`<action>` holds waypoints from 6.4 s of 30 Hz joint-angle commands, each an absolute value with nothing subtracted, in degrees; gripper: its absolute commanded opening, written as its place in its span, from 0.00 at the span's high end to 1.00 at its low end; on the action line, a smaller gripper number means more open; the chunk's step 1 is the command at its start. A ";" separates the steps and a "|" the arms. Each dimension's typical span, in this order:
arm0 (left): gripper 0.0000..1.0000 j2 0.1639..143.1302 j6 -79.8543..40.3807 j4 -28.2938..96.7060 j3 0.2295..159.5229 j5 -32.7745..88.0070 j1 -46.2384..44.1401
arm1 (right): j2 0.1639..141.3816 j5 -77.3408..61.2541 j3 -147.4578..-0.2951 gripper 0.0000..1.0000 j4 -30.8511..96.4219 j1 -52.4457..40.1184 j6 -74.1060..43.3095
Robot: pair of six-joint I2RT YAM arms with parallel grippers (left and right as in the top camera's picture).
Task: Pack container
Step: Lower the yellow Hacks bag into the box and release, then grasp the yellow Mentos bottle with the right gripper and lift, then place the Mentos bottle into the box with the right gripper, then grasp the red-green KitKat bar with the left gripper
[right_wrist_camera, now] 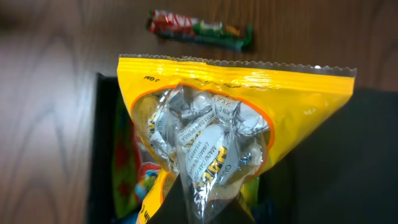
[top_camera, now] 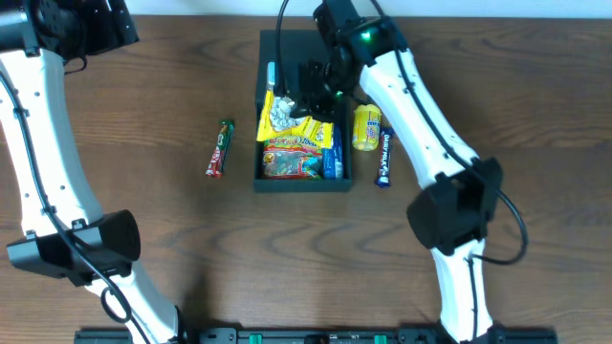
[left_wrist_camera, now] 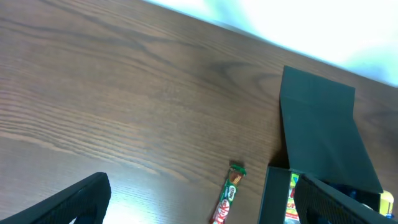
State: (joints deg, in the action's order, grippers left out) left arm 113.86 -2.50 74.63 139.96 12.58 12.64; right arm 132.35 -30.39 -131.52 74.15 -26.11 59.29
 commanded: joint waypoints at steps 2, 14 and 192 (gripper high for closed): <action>0.05 113.89 -1.21 74.76 140.42 13.39 12.69 | 136.62 -33.12 -131.46 0.95 72.34 -26.28 61.34; 0.05 113.89 -0.32 75.11 140.42 13.41 12.69 | 134.06 -30.65 -134.50 0.01 64.18 -25.85 40.49; 0.15 115.09 16.45 36.18 81.19 7.60 -5.17 | 124.92 -18.90 -135.20 0.07 79.13 -9.19 7.18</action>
